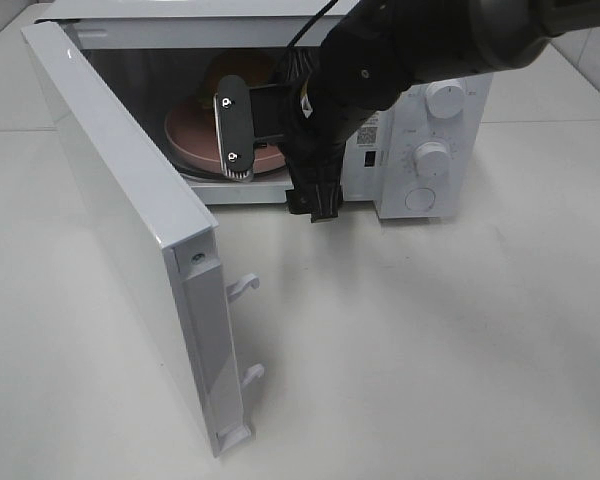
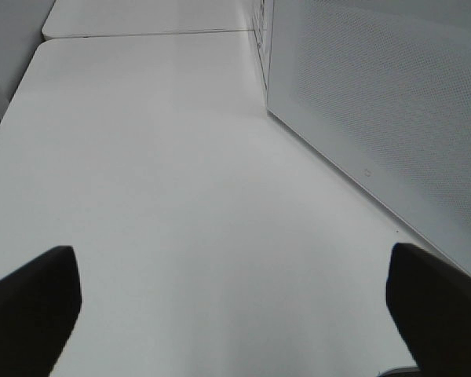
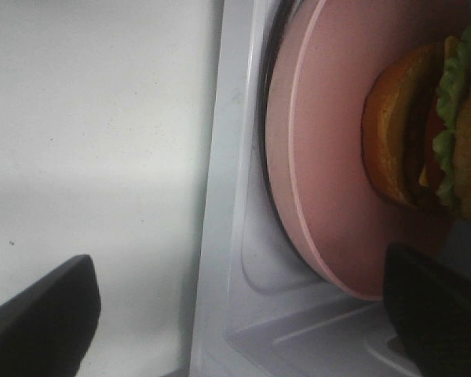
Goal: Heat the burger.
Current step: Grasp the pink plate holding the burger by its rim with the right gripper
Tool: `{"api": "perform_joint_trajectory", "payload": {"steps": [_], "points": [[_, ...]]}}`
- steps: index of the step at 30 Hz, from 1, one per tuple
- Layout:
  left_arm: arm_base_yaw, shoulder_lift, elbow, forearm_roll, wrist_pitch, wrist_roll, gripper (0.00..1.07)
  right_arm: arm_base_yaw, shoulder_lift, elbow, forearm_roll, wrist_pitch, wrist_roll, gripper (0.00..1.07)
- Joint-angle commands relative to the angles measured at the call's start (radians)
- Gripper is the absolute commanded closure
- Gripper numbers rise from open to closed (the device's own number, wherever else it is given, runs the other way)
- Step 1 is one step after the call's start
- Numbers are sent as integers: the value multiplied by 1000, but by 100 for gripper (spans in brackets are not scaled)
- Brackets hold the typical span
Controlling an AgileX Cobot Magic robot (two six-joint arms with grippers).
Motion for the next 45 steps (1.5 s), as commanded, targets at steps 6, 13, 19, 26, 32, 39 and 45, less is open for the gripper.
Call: {"api": "perform_joint_trajectory", "payload": {"steps": [6,13,19,26,32,39,45], "points": [[2,-3,0,-4,-14,2,9,0,96,-104,-5,-15,13,14],[2,-3,0,-4,-14,2,9,-23,157,-171,5,-16,13,14],[2,-3,0,-4,-14,2,9,-39,214,-217,7,-23,13,15],[2,-3,0,-4,-14,3,9,-46,254,-270,8,-22,13,16],[2,-3,0,-4,-14,3,9,-46,305,-332,7,-6,13,17],[2,-3,0,-4,-14,3,9,-46,343,-381,5,-4,12,18],[2,-3,0,-4,-14,4,9,-46,376,-399,20,-6,12,20]]}}
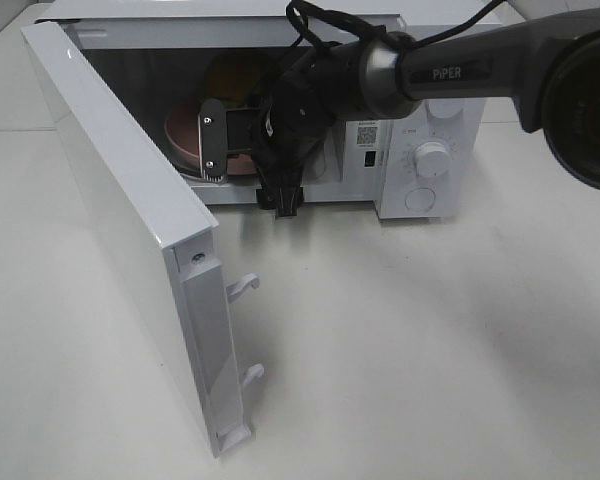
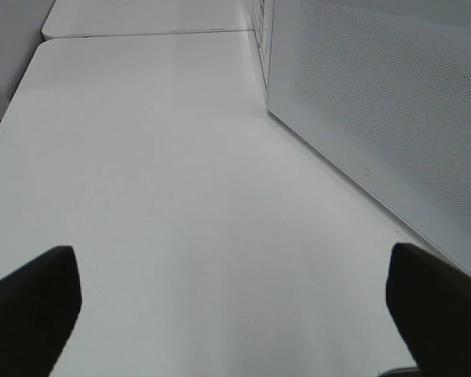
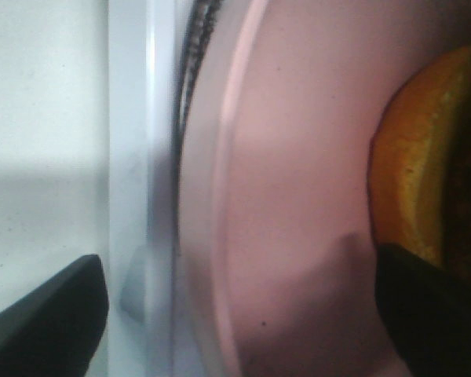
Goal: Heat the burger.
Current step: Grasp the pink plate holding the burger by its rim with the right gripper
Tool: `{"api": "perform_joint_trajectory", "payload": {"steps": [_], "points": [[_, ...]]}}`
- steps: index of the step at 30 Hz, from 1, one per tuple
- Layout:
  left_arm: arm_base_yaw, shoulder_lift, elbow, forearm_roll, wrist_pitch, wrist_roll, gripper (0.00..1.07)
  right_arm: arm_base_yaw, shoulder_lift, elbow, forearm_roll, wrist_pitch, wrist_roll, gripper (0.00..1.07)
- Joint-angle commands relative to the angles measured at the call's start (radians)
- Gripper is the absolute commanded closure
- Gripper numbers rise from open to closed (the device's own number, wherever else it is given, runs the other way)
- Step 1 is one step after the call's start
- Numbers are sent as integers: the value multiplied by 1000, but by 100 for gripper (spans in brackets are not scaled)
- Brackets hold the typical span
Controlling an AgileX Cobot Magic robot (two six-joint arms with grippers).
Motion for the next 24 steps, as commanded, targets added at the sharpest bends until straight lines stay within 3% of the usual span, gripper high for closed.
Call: {"api": "perform_joint_trajectory", "payload": {"steps": [1,6,11,13,14,15,16,18,19,20,24], "points": [[2,-3,0,-4,-14,4,9,-3,8,-8,11,6,11,20],[2,-3,0,-4,-14,3,9,-3,19,-8,19,7,11,25],[2,-3,0,-4,-14,3,9,-3,19,-8,21,8,12,41],[2,-3,0,-4,-14,3,9,-3,19,-8,30,12,12,55],[2,-3,0,-4,-14,3,9,-3,19,-8,30,12,12,55],[2,-3,0,-4,-14,3,9,-3,19,-8,48,12,12,68],[2,-3,0,-4,-14,3,9,-3,19,-8,48,12,12,68],[2,-3,0,-4,-14,3,9,-3,17,-8,63,22,12,87],[2,-3,0,-4,-14,3,9,-3,17,-8,63,22,12,87],[2,-3,0,-4,-14,3,9,-2,12,-8,75,32,12,97],[2,-3,0,-4,-14,3,9,0,-7,-8,92,53,11,107]]}}
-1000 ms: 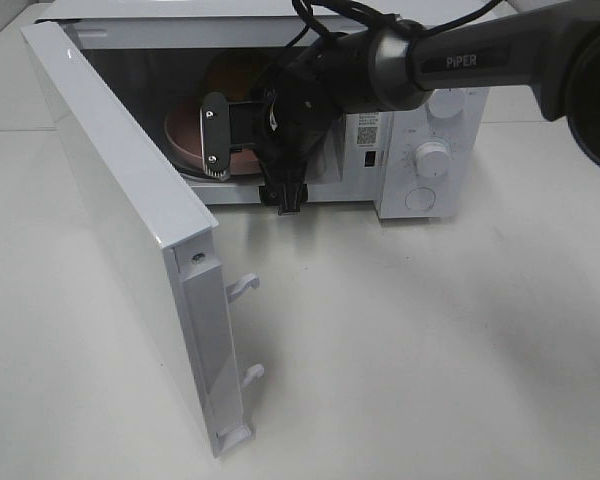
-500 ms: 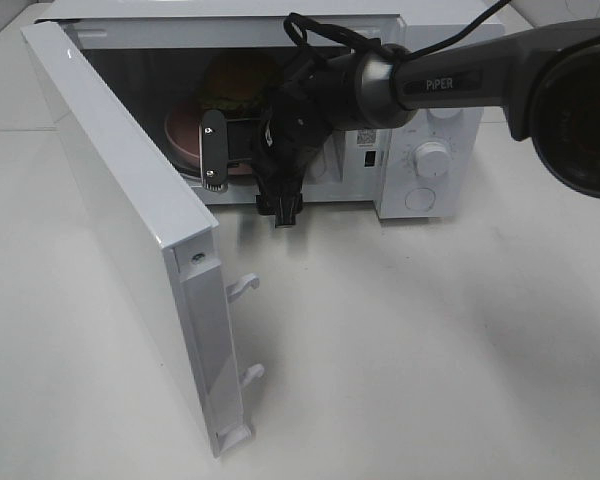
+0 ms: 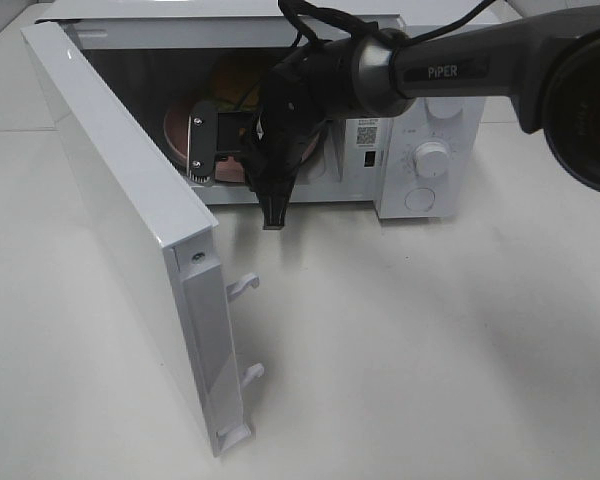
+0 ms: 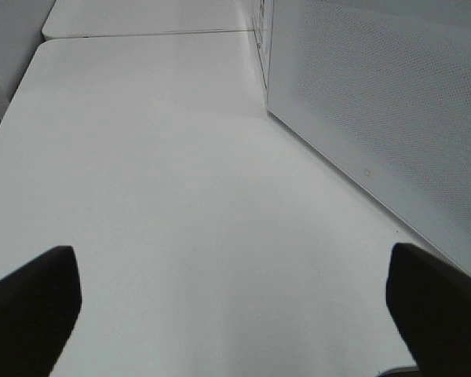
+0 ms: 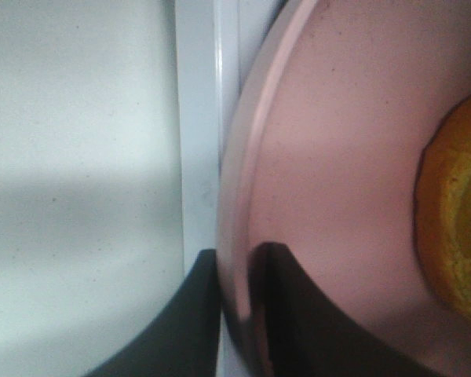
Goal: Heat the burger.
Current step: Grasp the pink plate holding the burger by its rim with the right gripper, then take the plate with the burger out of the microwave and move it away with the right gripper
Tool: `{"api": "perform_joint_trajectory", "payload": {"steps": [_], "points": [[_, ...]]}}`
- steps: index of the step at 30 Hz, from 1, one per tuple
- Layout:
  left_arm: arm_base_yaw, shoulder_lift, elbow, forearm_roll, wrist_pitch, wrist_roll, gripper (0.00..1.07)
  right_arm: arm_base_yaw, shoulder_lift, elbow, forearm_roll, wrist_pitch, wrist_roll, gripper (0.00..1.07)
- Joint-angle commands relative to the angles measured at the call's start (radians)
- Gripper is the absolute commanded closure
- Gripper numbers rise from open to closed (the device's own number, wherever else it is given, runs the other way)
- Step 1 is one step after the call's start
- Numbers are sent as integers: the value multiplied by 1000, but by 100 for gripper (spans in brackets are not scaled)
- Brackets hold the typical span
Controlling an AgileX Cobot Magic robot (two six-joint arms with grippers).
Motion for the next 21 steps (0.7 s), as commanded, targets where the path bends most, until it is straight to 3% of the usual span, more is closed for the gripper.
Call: {"api": "perform_joint_trajectory", "payload": {"steps": [1,15,21], "points": [[2,-3,0,-4,-14,3,9,-17,7,-6,-22,-38,9,107],[2,-3,0,-4,-14,4,9,-17,-91,13,165,136,-222,107],[2,-3,0,-4,-14,3,9,-17,-122,53,163,143,-238,107]]}}
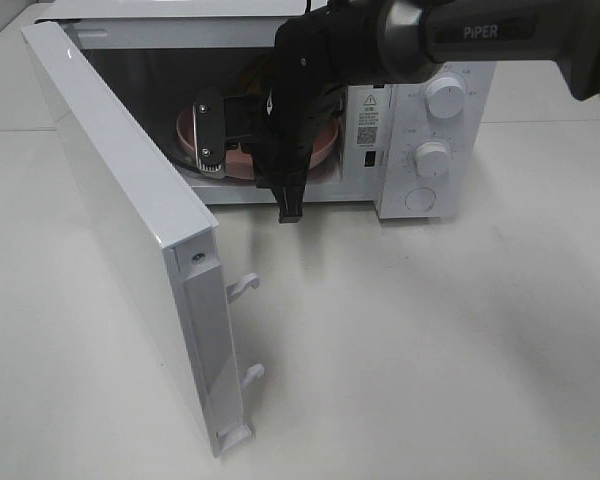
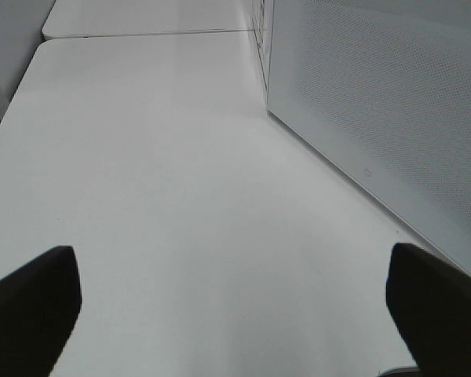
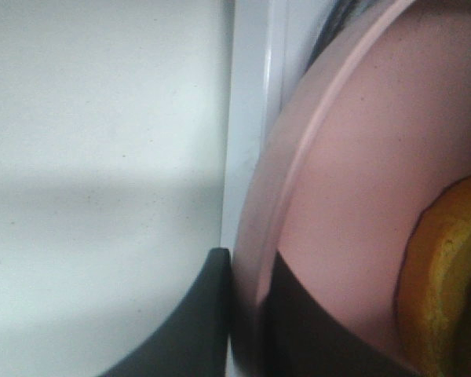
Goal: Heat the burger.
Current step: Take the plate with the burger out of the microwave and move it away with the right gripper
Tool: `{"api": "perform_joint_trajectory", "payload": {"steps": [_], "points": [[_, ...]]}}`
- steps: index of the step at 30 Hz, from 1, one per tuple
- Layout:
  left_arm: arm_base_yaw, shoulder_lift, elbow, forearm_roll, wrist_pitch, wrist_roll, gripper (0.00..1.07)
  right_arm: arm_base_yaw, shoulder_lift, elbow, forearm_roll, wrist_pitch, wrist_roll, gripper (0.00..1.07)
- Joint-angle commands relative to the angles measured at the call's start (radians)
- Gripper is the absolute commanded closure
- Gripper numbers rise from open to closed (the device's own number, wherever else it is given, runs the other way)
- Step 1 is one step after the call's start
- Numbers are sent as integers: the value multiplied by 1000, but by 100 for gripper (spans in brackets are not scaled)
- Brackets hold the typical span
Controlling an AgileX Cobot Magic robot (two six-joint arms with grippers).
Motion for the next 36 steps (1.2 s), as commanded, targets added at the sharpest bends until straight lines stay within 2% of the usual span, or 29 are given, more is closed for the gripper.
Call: {"api": "perform_joint_trajectory", "payload": {"steps": [1,3,5,8,10,13,15,21,23,31,34,36], "points": [[2,-3,0,-4,-14,3,9,-5,-51,46,0,13,-27,107],[2,-3,0,-4,-14,4,9,-5,-62,61,-2,10,-33,107],[2,-3,0,-4,-14,4,9,-7,-103,126,-15,-29,-51,107],[2,-3,0,-4,-14,3,9,-7,-112,140,-24,-36,-51,107],[2,-3,0,-4,-14,3,9,-7,-163,217,-64,-90,-67,107],[2,-3,0,-4,-14,3,9,-7,-173,239,-69,-108,-78,107],[2,-3,0,-4,-14,4,9,-7,-229,328,-85,-189,-122,107],[2,-3,0,-4,-14,4,9,-7,-296,442,-100,-294,-142,107],[2,-3,0,-4,-14,4,9,-7,-333,511,-159,-354,-143,107],[2,-3,0,-4,-14,4,9,-7,-412,653,-213,-449,-139,107],[2,-3,0,-4,-14,4,9,-7,-424,672,-216,-465,-139,107],[2,-3,0,-4,-14,4,9,-7,-464,736,-216,-504,-139,107]]}}
